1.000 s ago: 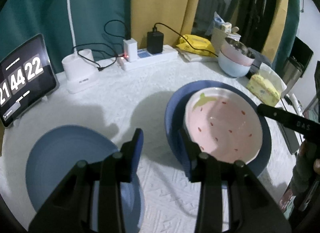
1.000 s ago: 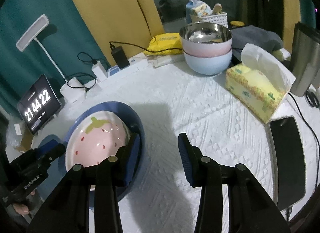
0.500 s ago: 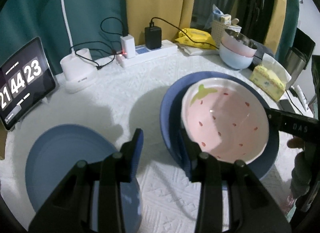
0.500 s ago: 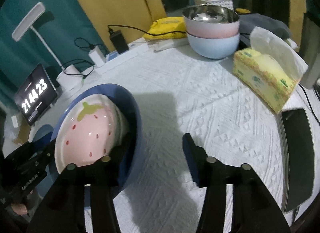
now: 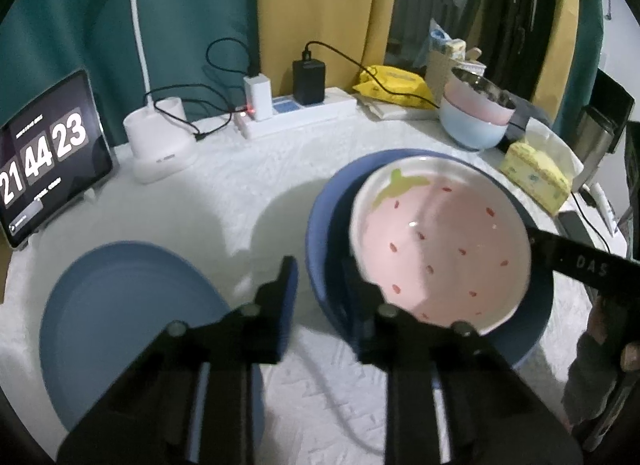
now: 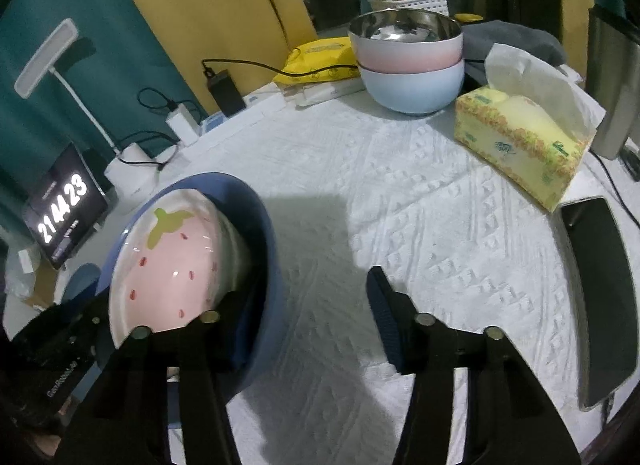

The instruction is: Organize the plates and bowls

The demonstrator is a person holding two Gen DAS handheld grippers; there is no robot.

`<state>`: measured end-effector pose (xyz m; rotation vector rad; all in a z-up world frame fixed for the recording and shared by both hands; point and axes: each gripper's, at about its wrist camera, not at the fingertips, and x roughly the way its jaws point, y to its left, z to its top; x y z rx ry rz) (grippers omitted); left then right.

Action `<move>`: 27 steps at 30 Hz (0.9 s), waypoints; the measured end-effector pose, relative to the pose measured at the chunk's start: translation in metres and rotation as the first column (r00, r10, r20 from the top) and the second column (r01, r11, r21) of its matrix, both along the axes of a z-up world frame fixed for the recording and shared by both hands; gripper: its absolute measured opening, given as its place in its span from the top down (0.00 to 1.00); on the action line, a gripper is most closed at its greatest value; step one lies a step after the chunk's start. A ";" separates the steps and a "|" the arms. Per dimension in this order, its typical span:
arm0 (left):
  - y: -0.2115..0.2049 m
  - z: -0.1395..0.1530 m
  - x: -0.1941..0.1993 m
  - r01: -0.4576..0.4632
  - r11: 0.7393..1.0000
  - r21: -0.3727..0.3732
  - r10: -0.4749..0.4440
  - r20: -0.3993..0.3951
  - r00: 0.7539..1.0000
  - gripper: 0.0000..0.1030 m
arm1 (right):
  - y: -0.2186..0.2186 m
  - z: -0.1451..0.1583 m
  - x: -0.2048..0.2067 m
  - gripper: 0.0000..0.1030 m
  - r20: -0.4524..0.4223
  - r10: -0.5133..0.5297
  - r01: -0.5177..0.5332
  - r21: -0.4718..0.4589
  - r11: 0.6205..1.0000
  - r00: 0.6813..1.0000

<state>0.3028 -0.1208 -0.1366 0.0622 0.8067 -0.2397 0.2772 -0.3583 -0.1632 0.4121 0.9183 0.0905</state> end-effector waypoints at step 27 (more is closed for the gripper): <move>-0.004 0.007 -0.007 0.017 1.000 -0.009 -0.017 0.013 1.000 0.87 | 0.013 0.015 -0.003 0.89 -0.003 -0.015 0.015 -0.024 1.000 1.000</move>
